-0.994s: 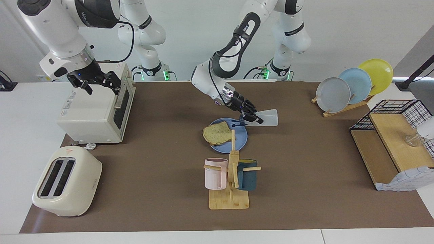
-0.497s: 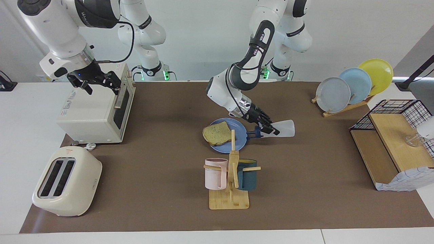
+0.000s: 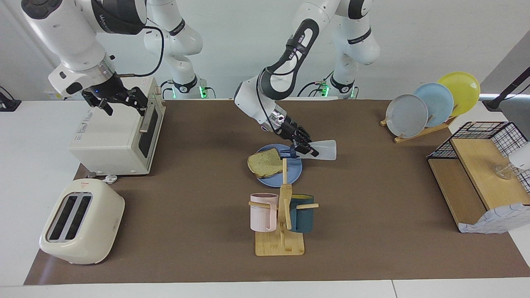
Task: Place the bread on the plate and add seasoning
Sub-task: 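Tilt and shake the bottle over the bread with the left gripper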
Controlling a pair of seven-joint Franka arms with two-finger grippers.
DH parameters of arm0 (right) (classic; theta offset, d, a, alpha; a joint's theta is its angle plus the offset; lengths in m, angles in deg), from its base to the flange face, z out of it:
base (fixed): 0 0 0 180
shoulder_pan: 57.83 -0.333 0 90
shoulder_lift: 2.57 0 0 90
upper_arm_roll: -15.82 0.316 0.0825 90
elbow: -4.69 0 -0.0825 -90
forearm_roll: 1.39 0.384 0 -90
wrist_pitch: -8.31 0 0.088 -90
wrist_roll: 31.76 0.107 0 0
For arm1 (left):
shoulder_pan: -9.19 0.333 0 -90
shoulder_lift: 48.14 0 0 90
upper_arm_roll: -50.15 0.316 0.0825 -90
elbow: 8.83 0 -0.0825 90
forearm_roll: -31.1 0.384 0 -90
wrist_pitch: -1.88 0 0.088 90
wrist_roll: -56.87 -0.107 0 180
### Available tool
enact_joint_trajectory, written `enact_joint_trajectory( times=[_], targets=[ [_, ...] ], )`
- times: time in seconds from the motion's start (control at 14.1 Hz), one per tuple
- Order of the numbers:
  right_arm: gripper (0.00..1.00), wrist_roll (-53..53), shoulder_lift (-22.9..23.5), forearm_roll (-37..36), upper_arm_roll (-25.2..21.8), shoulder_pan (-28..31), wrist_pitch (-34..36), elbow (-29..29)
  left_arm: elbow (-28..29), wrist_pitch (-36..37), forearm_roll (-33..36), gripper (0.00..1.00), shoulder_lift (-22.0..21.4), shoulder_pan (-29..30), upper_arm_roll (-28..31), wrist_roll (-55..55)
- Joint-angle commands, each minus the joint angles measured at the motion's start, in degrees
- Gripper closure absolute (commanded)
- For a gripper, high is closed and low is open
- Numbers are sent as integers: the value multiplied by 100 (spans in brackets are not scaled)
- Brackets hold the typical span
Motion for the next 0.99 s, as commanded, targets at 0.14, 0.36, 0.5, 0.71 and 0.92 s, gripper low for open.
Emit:
enact_joint_trajectory(
  times=[0.14,0.36,0.5,0.71,0.92],
  targets=[
    [0,-171,-70,48,26,72,-55,-68,29,-29,49,100,34,414,84,28],
    [0,-171,-70,48,26,72,-55,-68,38,-160,313,100,70,749,84,28],
    [0,-171,-70,48,26,72,-55,-68,38,-213,340,100,70,750,84,28],
    [0,-171,-70,48,26,72,-55,-68,11,-178,235,100,78,601,66,28],
    [0,-171,-70,48,26,72,-55,-68,-41,-187,-169,100,78,320,75,63]
  ],
)
